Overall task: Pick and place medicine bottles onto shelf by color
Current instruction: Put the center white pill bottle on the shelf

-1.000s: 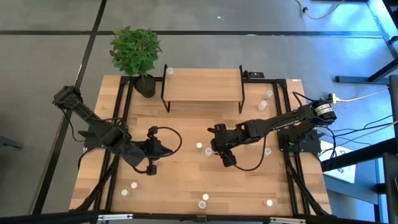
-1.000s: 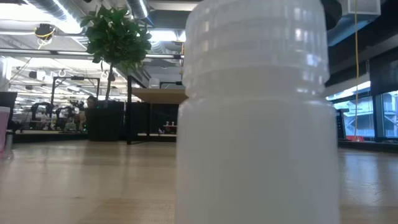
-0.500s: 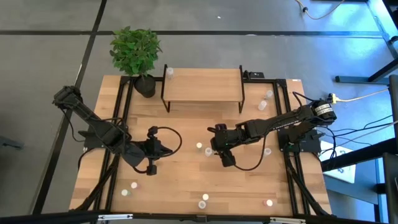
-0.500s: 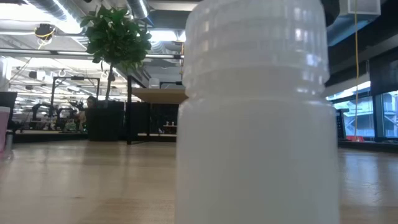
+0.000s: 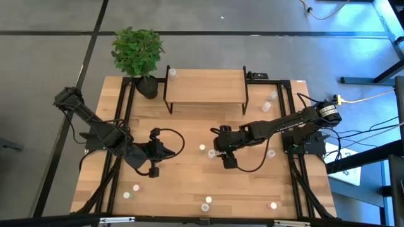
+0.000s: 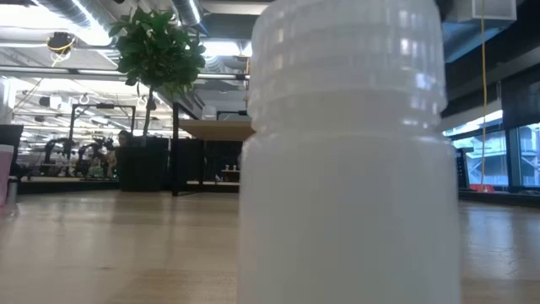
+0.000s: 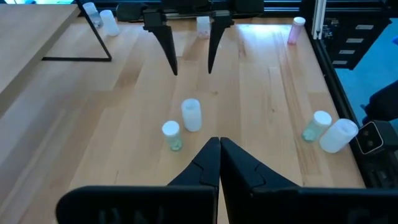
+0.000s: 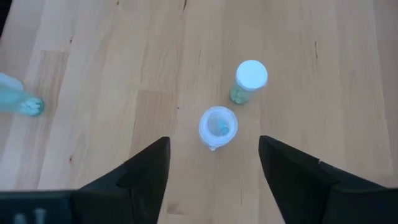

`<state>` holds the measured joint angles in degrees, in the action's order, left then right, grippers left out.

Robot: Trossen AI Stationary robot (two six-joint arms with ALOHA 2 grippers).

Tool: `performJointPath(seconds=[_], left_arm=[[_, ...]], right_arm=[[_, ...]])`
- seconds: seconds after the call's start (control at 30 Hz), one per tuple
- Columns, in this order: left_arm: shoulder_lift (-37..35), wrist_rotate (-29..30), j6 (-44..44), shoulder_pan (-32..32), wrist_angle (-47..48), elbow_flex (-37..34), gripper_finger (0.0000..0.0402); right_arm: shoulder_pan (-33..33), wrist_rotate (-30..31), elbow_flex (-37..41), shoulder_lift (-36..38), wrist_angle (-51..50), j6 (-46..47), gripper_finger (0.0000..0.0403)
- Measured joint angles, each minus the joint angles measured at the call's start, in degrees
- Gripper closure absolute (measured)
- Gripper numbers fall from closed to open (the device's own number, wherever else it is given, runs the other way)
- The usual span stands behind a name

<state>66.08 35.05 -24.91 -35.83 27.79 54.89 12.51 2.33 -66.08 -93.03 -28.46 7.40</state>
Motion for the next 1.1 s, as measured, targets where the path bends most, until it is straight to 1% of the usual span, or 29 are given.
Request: performJointPath(seconds=[0.07,0.2,0.3,0.37,0.6,0.73,0.87,1.1], left_arm=[[0.0,0.0,0.0,0.0,0.0,0.0,0.0401],[0.0,0.0,0.0,0.0,0.0,0.0,0.0401],[0.0,0.0,0.0,0.0,-0.1,0.0,0.0401],[0.0,0.0,0.0,0.0,-0.1,0.0,0.0401],[0.0,0.0,0.0,0.0,-0.2,0.0,0.0401],[0.0,0.0,0.0,0.0,-0.3,0.0,0.0401],[0.0,0.0,0.0,0.0,-0.3,0.0,0.0401],[0.0,0.0,0.0,0.0,-0.3,0.0,0.0401]], right_arm=[[0.0,0.2,0.0,-0.4,0.0,1.0,0.0134],[0.0,0.1,0.0,-1.8,0.5,1.0,0.0083],[0.0,0.2,0.0,-2.1,1.3,-1.4,0.0051],[0.0,0.9,0.0,-2.2,2.6,-3.3,0.0040],[0.5,1.2,0.0,-3.5,2.2,-3.8,0.0036],[0.4,1.1,0.0,-5.9,3.0,-0.1,0.0036],[0.1,1.2,0.0,-7.7,5.1,-1.8,0.0036],[0.0,1.2,0.0,-10.5,6.6,-1.8,0.0036]])
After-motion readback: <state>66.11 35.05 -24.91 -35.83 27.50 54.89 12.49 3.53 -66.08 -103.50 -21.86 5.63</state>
